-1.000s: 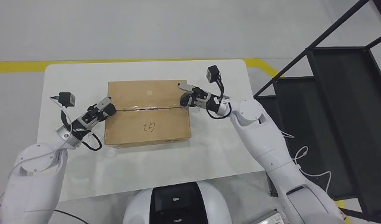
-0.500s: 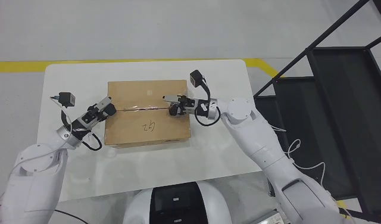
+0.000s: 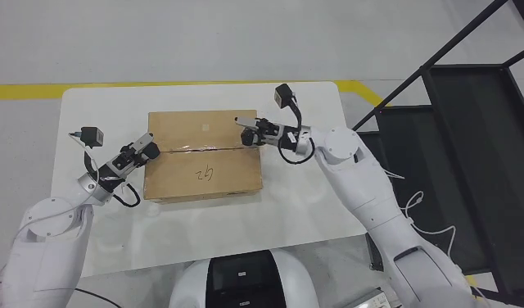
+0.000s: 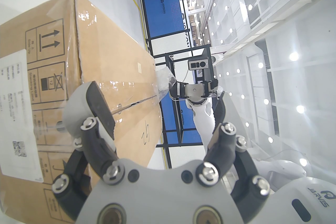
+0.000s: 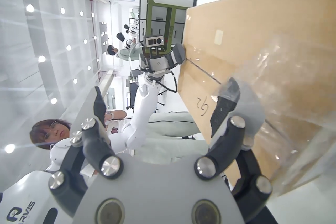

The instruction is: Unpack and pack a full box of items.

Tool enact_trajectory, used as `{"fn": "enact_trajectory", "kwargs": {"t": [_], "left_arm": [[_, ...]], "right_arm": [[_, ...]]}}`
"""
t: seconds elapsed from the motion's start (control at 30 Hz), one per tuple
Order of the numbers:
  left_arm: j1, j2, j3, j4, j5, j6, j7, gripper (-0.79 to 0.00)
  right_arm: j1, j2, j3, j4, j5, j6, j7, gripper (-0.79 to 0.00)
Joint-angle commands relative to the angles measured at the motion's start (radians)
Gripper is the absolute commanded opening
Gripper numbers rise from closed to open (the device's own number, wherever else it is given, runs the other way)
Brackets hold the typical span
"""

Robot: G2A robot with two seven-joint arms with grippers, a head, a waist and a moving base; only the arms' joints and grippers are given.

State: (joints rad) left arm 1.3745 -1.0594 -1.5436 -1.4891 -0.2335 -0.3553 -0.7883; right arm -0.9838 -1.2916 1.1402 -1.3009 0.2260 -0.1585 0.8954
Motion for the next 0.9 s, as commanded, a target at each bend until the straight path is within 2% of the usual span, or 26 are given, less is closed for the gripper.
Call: {"fn": "enact_trajectory", "kwargs": {"t": [0.0, 0.23, 0.47, 0.87], "left_arm": [[0.0, 0.0, 0.0, 0.0, 0.0, 0.0, 0.0, 0.0], [0.0, 0.0, 0.0, 0.0, 0.0, 0.0, 0.0, 0.0], [0.0, 0.0, 0.0, 0.0, 0.0, 0.0, 0.0, 0.0], [0.0, 0.0, 0.0, 0.0, 0.0, 0.0, 0.0, 0.0]], "right_arm": [[0.003, 0.0, -0.007, 0.004, -0.024, 0.017, -0.016, 0.0], [0.01, 0.001, -0.021, 0.025, -0.053, 0.055, -0.046, 0.0], [0.026, -0.005, -0.028, 0.026, -0.033, 0.032, -0.09, 0.0], [0.066, -0.027, -0.137, 0.051, -0.05, 0.019, -0.05, 0.0]]}}
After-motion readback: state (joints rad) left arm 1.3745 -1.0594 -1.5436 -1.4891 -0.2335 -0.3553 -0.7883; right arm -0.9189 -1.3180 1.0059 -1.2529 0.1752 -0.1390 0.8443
